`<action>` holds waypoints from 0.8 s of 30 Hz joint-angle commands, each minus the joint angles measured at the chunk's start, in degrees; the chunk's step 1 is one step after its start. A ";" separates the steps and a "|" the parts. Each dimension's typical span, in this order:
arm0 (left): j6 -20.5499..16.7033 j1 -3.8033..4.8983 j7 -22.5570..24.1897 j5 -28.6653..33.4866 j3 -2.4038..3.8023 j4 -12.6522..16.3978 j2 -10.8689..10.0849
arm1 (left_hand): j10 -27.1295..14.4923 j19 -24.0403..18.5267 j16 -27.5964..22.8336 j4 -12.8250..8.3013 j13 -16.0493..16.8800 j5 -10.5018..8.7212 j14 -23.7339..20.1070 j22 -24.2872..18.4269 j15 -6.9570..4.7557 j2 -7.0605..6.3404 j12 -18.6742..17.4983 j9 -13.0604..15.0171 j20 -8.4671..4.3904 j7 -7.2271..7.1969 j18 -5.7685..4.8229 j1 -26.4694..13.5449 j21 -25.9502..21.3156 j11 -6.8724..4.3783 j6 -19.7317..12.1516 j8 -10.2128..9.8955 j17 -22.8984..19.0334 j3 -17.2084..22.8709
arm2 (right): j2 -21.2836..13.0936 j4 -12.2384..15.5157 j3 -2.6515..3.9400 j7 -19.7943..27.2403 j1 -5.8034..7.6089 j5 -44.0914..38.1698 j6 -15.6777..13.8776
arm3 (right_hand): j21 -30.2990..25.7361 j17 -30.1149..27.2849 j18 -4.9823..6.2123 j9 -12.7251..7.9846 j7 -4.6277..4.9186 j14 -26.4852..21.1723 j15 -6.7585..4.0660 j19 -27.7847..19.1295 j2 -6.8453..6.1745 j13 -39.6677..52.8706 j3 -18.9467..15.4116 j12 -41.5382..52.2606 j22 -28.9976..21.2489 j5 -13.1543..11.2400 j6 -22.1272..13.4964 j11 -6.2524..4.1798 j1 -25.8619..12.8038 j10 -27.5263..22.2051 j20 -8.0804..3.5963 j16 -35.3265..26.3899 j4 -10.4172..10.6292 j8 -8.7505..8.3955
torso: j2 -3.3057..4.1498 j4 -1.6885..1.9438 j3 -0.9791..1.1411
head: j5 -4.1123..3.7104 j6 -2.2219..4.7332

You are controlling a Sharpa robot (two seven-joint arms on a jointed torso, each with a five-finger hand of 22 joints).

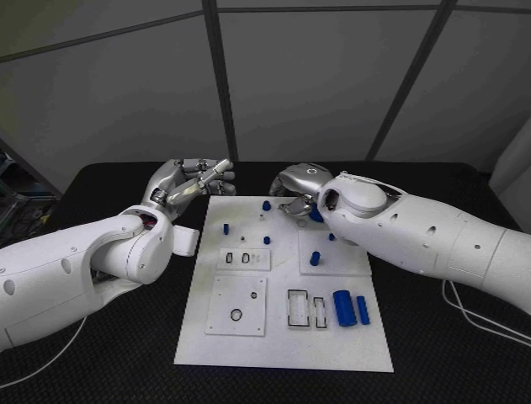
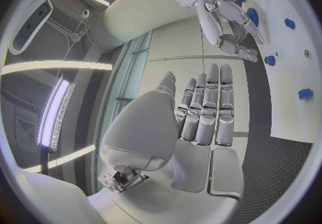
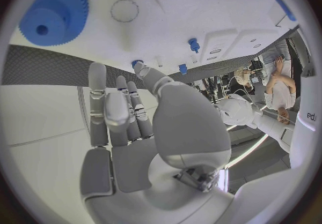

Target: Assemble the parts on the task board

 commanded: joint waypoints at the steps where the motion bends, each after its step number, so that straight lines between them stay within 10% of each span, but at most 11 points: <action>1: 0.81 0.10 0.42 -0.26 0.06 -0.07 -0.15 | 0.66 -0.30 -0.32 -0.12 0.12 -0.28 0.03 0.03 0.29 -0.26 -0.30 0.06 0.25 -0.08 -0.76 -0.25 0.02 -0.06 0.58 -0.17 0.15 -0.12 | -3.78 4.44 0.06 0.45 0.11 2.90 -5.94 | 1.58 1.67 -0.62 0.08 0.14 0.82 -0.20 1.86 0.36 -0.09 0.69 0.57 2.57 0.54 1.63 -0.44 -0.26 2.51 -0.21 0.89 0.64 0.37 | -0.32 -0.45 0.22 | 0.00 -0.03; 7: 0.98 0.09 0.37 -0.26 0.05 -0.19 -0.27 | 1.19 -0.36 -0.55 -0.10 0.18 -0.29 0.09 0.03 0.22 -0.23 -0.31 0.10 0.24 -0.20 -0.74 -0.27 0.02 -0.20 0.99 -0.15 0.37 -0.08 | -12.71 12.25 0.34 -1.83 0.11 12.29 -4.81 | 5.63 7.78 -1.78 0.03 0.09 2.07 -1.45 6.14 -1.99 1.77 -0.34 4.07 9.47 1.10 3.56 -2.01 -2.86 12.32 -0.91 4.21 2.41 0.47 | -0.71 -0.94 0.46 | 0.04 -0.04; 12: 1.11 0.08 0.28 -0.26 0.05 -0.36 -0.11 | 1.33 -0.37 -0.61 -0.08 0.19 -0.29 0.11 0.03 0.20 -0.23 -0.31 0.10 0.24 -0.23 -0.73 -0.29 0.03 -0.23 1.08 -0.15 0.43 -0.08 | -15.60 12.99 0.63 -4.64 0.11 14.49 0.46 | 6.54 10.27 -2.13 -0.43 -0.43 2.28 -2.31 7.37 -4.83 5.36 -5.60 8.39 11.09 -0.85 0.03 -2.86 -5.61 17.88 -1.41 5.65 4.83 -0.78 | -0.78 -1.12 0.59 | -0.14 0.11; 17: 1.30 0.06 0.20 -0.26 0.04 -0.54 0.19 | 1.37 -0.37 -0.62 -0.07 0.20 -0.29 0.13 0.04 0.19 -0.23 -0.31 0.10 0.24 -0.23 -0.73 -0.31 0.03 -0.24 1.10 -0.15 0.45 -0.08 | -15.95 11.79 0.74 -6.35 0.11 14.80 4.52 | 8.58 18.89 -2.78 -0.08 -0.31 3.27 -2.31 9.80 -3.41 19.34 -18.39 20.51 14.87 -0.21 -2.21 -3.15 0.70 14.35 -1.70 10.08 12.42 -0.10 | -0.56 -0.80 0.51 | -0.46 0.21; 18: 1.27 0.06 0.20 -0.26 0.04 -0.58 0.24 | 1.42 -0.35 -0.63 -0.06 0.20 -0.29 0.18 0.04 0.18 -0.23 -0.32 0.10 0.23 -0.24 -0.72 -0.33 0.04 -0.24 1.13 -0.16 0.48 -0.08 | -15.87 11.55 0.75 -6.56 0.11 14.83 5.12 | 9.50 21.11 -3.23 -0.03 0.12 3.52 -2.43 10.45 -3.42 27.15 -20.68 26.90 16.19 0.20 -2.11 -3.29 3.39 10.17 -1.28 11.33 16.47 0.17 | -0.57 -0.82 0.52 | -0.34 0.21; 24: 1.15 0.05 0.20 -0.26 0.04 -0.69 0.40 | 1.43 -0.35 -0.63 -0.06 0.20 -0.29 0.19 0.04 0.17 -0.23 -0.33 0.09 0.23 -0.24 -0.72 -0.33 0.05 -0.25 1.13 -0.17 0.50 -0.08 | -15.00 9.91 0.78 -7.35 0.11 14.90 7.34 | 12.35 27.30 -3.74 -0.07 -0.13 4.42 -1.88 12.44 -3.57 46.18 -21.27 43.74 21.16 0.80 -2.11 -2.50 6.31 12.24 -1.16 13.84 20.86 0.36 | -0.58 -0.89 0.40 | -0.42 0.22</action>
